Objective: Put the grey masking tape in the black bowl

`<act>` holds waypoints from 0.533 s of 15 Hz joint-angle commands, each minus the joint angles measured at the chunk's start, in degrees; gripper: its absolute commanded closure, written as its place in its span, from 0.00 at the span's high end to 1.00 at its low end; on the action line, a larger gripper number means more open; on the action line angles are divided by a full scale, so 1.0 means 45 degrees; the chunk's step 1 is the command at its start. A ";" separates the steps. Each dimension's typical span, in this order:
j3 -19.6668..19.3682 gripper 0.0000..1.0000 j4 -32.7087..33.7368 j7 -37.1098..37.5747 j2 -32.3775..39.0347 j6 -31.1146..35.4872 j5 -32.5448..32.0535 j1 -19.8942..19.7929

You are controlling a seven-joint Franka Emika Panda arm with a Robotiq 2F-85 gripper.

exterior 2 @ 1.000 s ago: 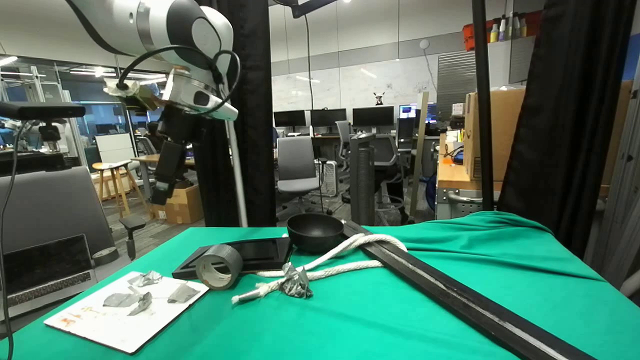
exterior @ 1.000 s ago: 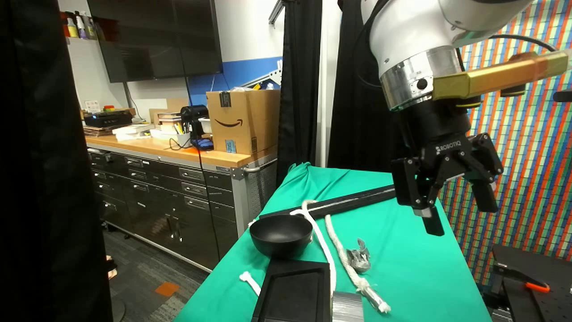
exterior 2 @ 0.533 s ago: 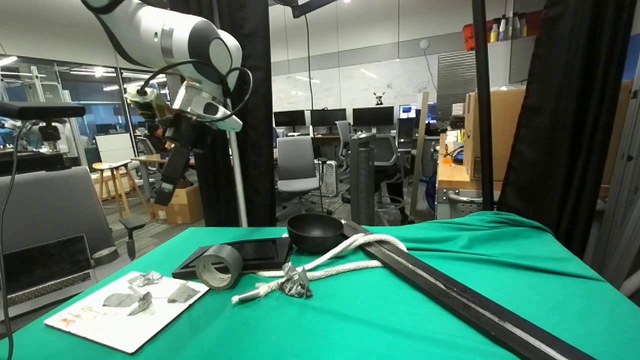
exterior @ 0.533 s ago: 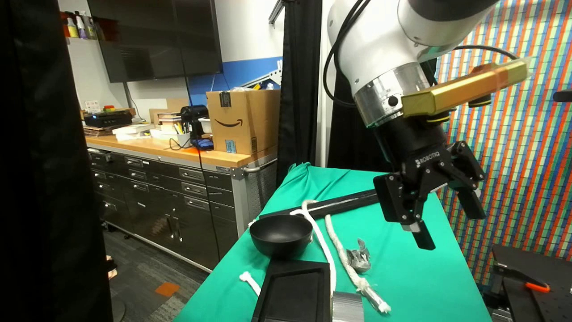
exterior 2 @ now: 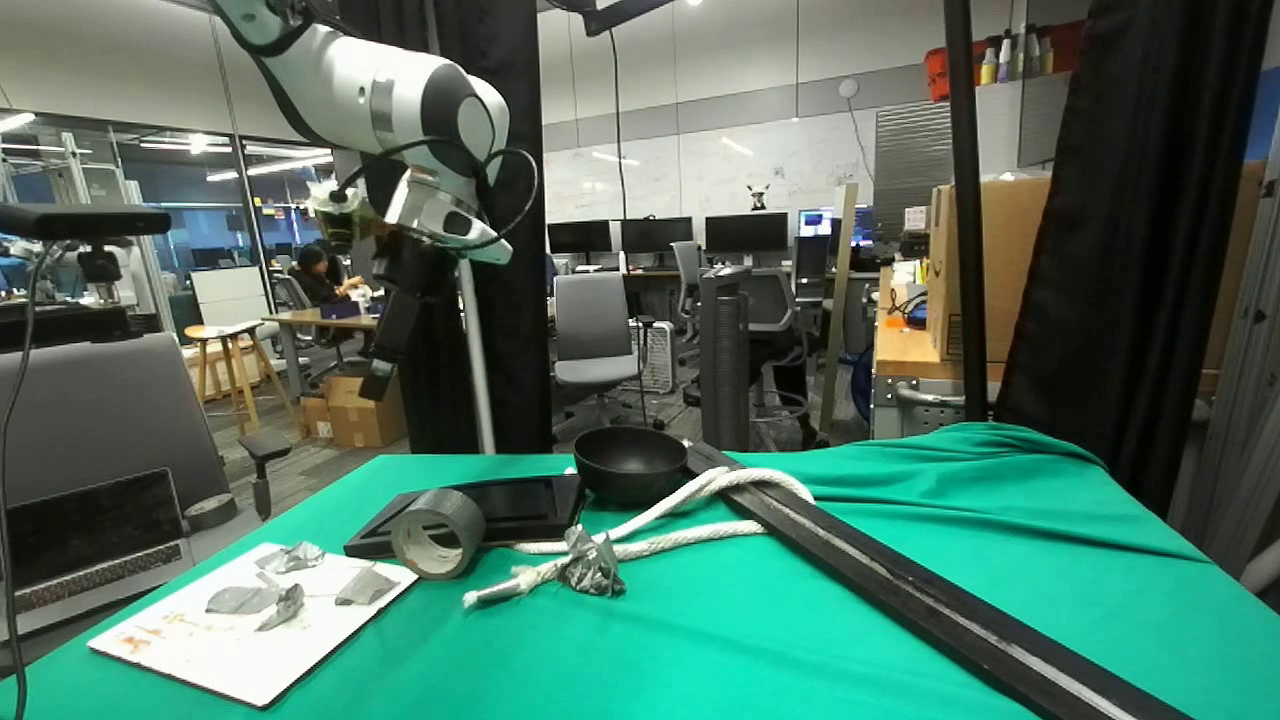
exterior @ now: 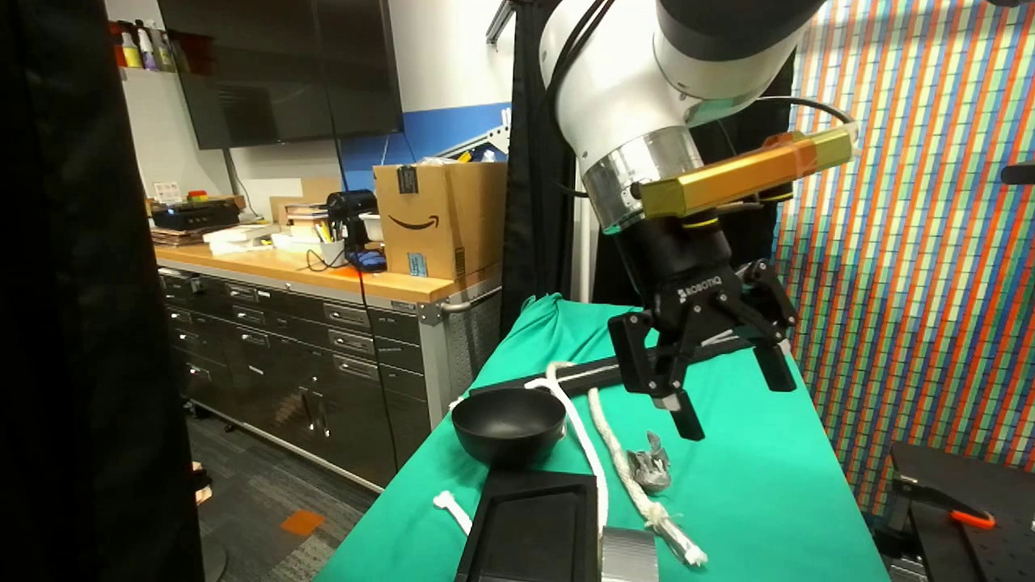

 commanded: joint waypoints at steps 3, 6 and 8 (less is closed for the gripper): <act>-0.0327 1.00 0.0649 0.0104 0.0700 0.1538 -0.0189 0.0602; -0.0378 1.00 0.0562 0.0093 0.1013 0.2479 -0.0238 0.0768; -0.0412 1.00 0.0594 0.0182 0.1280 0.2948 -0.0232 0.0865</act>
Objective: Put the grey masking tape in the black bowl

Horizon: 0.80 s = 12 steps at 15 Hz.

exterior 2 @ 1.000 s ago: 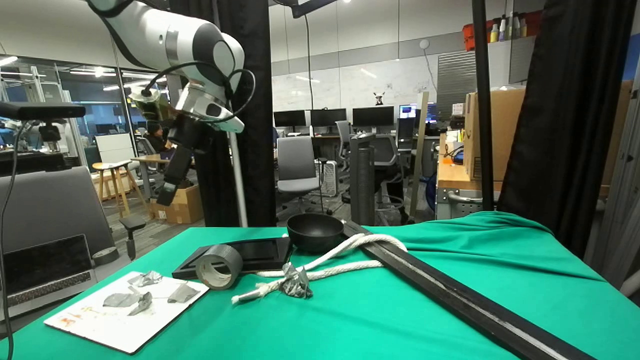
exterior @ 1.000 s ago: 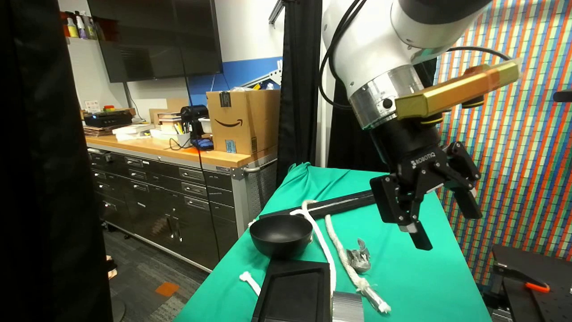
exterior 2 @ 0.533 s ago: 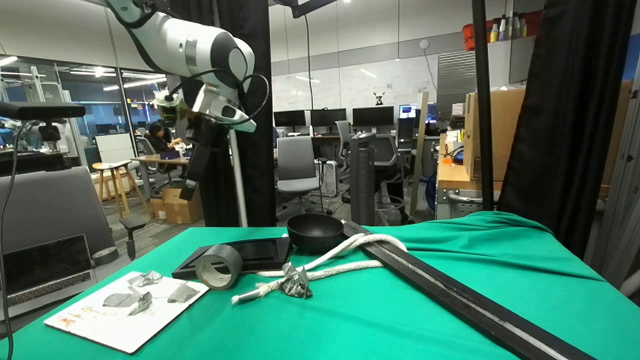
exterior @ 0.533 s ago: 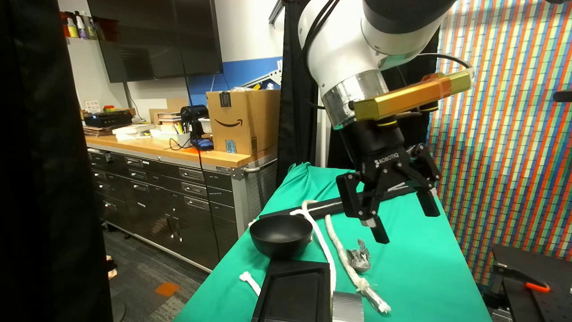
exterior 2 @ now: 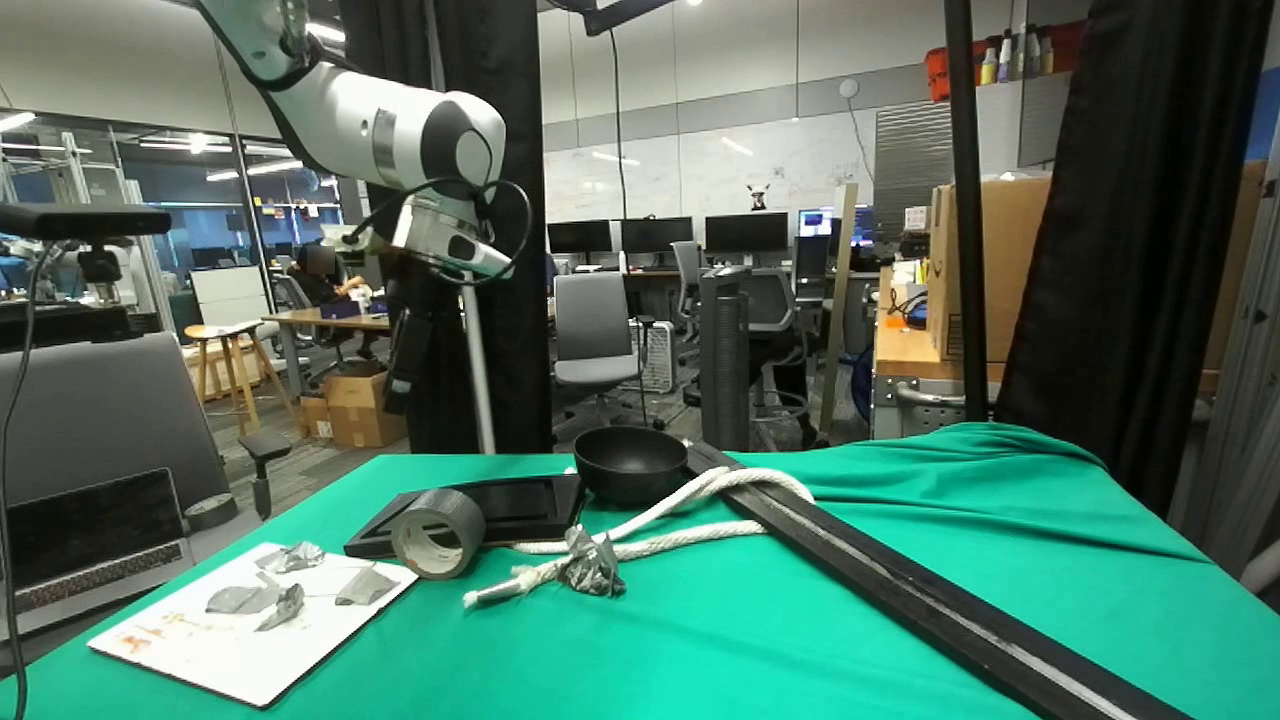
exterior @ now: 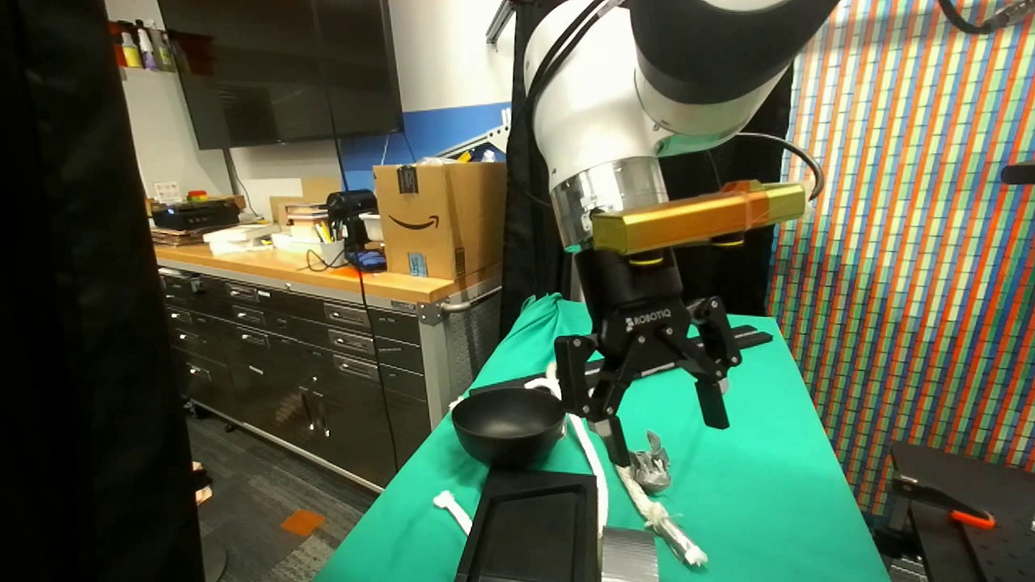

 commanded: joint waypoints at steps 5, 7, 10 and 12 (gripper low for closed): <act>-0.0308 1.00 0.0336 0.0328 0.1139 0.1389 -0.0195 0.0673; -0.0313 1.00 0.0342 0.0302 0.1460 0.1565 -0.0189 0.0820; -0.0349 1.00 0.0395 0.0292 0.1900 0.1701 -0.0190 0.1000; -0.0385 1.00 0.0490 0.0264 0.2174 0.1633 -0.0159 0.1069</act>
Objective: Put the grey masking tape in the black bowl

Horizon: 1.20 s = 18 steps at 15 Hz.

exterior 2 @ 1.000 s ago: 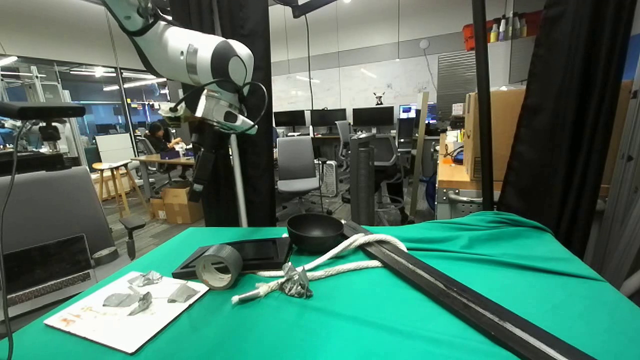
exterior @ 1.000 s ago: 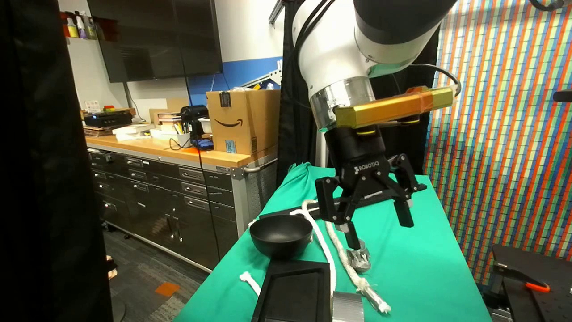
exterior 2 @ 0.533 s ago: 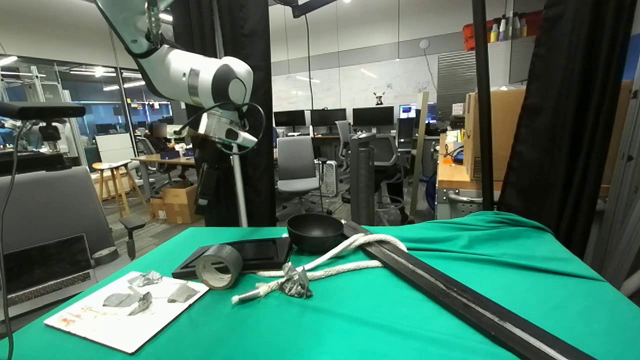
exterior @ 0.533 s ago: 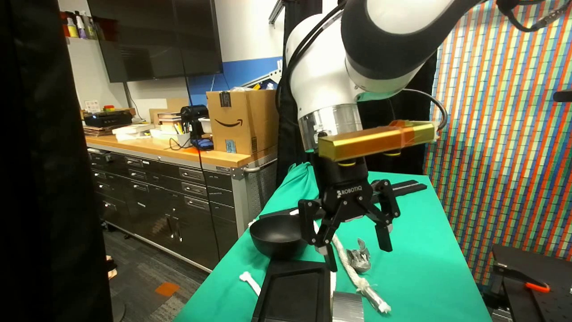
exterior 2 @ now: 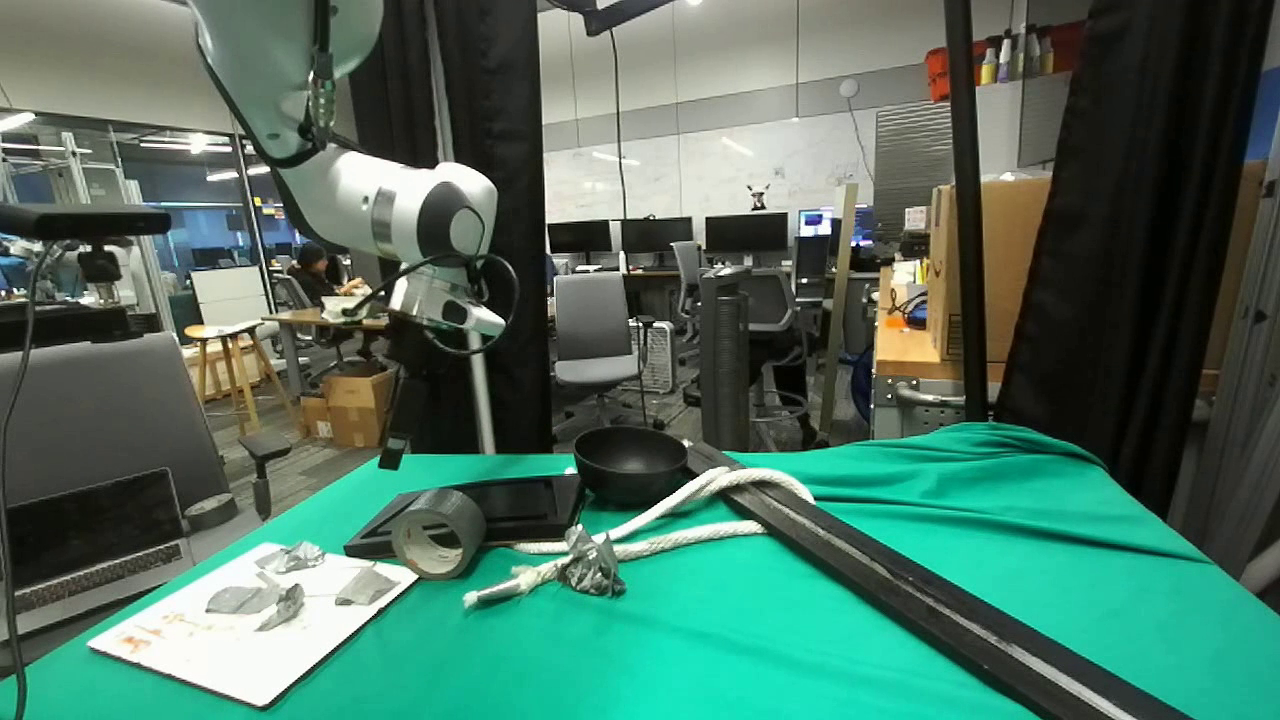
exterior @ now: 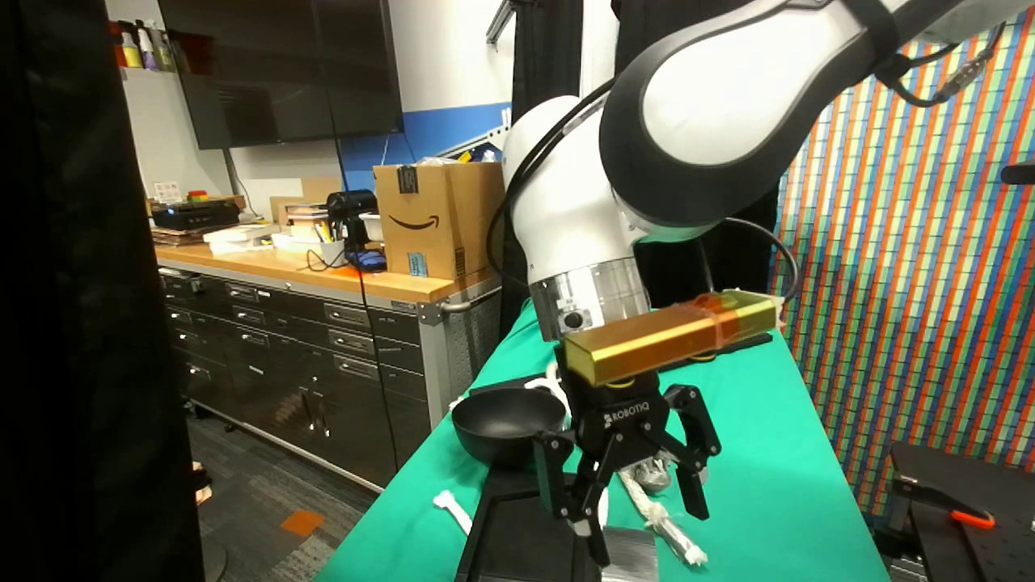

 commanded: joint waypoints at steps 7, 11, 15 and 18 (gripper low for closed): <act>-0.0509 1.00 0.1327 0.0379 0.1337 -0.0366 -0.0110 0.0346; -0.0715 1.00 0.1503 0.0605 0.1430 -0.0097 0.0133 0.0250; -0.1050 1.00 0.0837 0.1918 0.1072 0.0565 0.0810 0.0072; -0.1131 1.00 0.0375 0.2671 0.0968 0.0835 0.1619 -0.0177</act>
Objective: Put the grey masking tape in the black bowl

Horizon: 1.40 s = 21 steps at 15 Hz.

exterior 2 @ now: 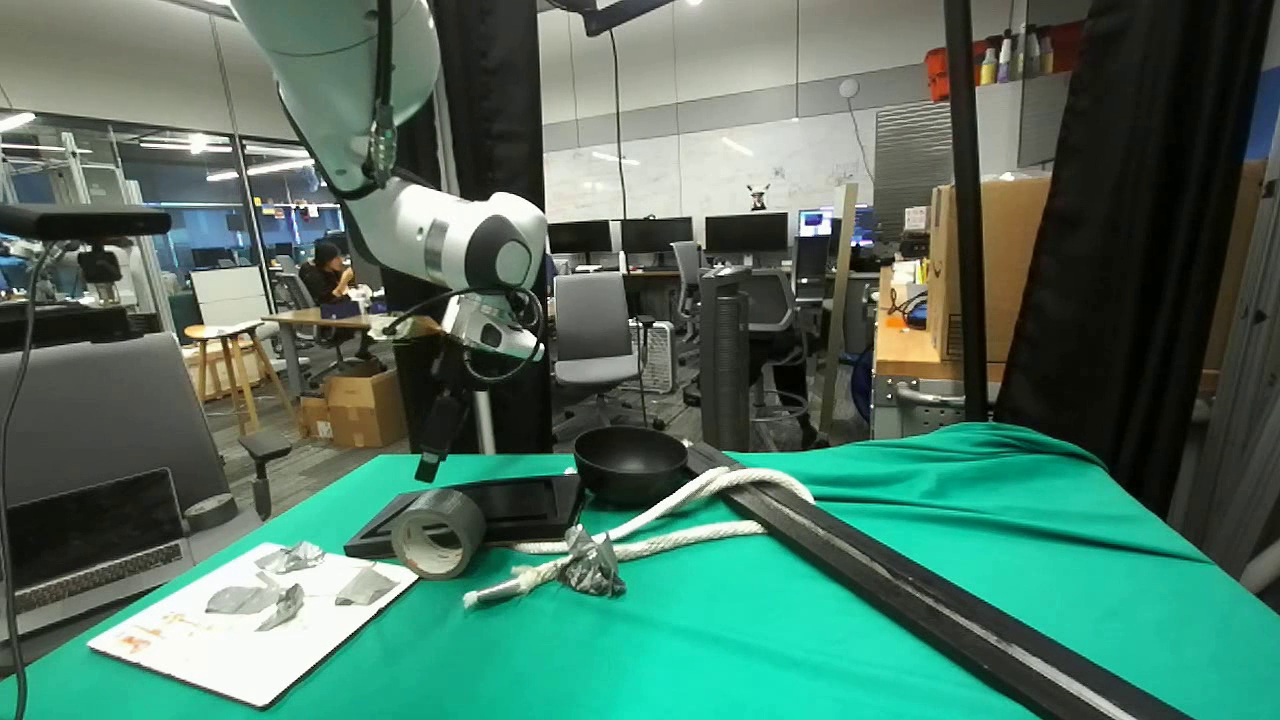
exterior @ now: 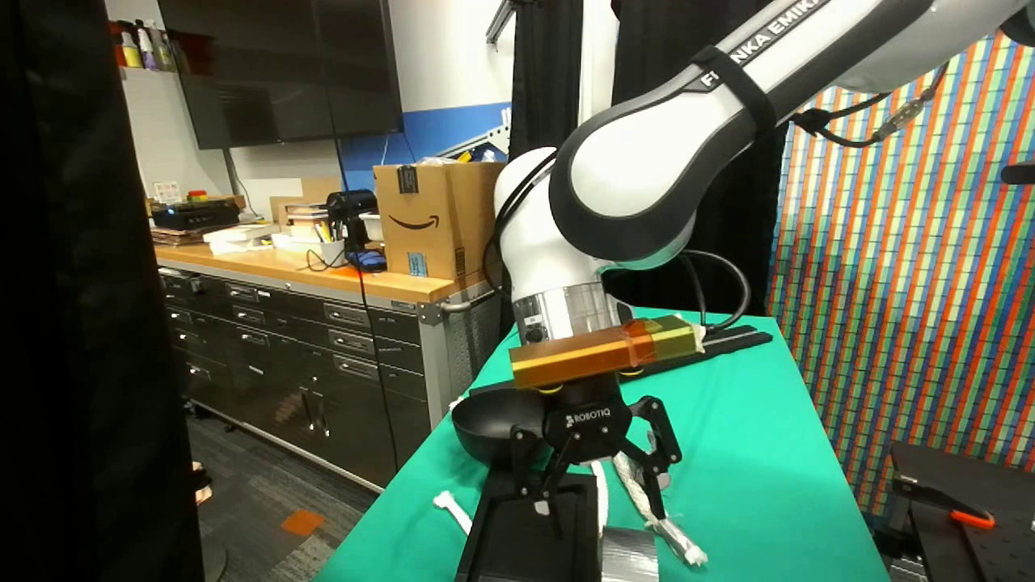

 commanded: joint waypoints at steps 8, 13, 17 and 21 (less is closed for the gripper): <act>0.0124 1.00 -0.1605 0.1397 -0.0281 0.1110 0.1958 -0.0327; 0.0331 1.00 -0.2128 0.1342 -0.0295 0.1434 0.2484 -0.0294; 0.0394 0.56 -0.2092 0.1326 -0.0158 0.1553 0.2593 -0.0269; 0.0366 0.29 -0.1944 0.1319 -0.0083 0.1884 0.2375 -0.0211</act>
